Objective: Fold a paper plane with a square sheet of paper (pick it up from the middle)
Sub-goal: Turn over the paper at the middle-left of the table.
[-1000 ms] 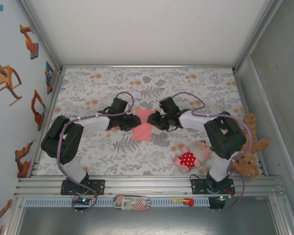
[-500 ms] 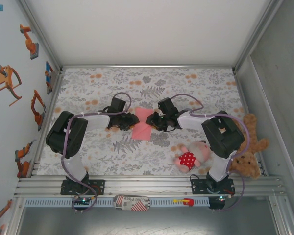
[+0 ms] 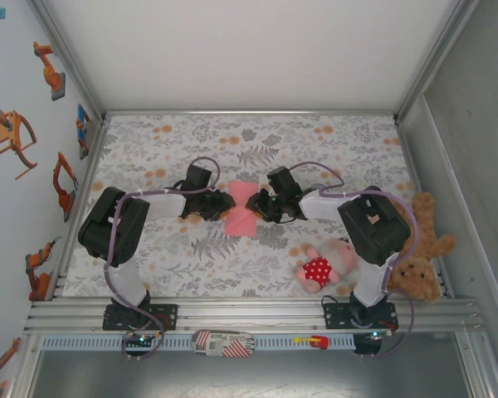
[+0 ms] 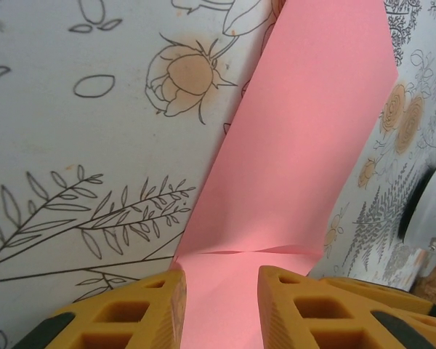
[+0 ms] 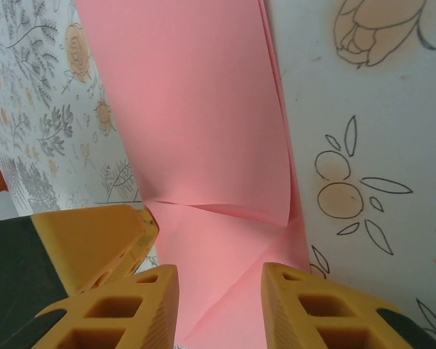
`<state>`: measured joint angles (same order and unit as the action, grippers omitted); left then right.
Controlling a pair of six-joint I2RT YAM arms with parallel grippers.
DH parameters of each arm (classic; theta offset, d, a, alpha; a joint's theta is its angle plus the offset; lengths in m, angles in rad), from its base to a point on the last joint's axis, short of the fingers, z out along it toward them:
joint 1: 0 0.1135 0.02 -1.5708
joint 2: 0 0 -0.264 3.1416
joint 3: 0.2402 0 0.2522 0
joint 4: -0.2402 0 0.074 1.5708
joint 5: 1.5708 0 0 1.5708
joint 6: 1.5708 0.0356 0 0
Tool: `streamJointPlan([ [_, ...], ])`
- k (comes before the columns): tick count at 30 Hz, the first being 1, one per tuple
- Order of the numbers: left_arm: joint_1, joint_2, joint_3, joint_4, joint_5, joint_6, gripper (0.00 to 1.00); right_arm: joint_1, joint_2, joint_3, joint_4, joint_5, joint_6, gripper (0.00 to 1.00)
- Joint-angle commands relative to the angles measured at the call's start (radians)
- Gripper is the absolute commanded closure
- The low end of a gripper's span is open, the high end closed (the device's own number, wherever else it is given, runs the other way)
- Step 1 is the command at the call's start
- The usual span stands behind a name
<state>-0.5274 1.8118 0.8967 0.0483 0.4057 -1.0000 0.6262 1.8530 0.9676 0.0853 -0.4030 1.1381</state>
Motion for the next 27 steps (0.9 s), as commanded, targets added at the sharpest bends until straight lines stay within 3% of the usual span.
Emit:
streamJointPlan([
  [1, 0.001, 0.04, -0.013, -0.039, -0.008, -0.017, 0.67, 0.009, 0.026, -0.012, 0.016, 0.006, 0.024, 0.65],
  [9, 0.004, 0.045, -0.013, -0.047, 0.0, -0.014, 0.67, 0.009, 0.043, -0.003, 0.013, 0.009, 0.018, 0.65],
  [18, 0.006, 0.041, -0.013, -0.059, -0.002, -0.007, 0.67, 0.007, 0.048, -0.009, 0.123, 0.003, 0.018, 0.75],
  [27, 0.006, 0.041, -0.007, -0.068, -0.001, -0.001, 0.67, 0.007, 0.046, -0.052, 0.222, -0.01, 0.024, 0.76],
])
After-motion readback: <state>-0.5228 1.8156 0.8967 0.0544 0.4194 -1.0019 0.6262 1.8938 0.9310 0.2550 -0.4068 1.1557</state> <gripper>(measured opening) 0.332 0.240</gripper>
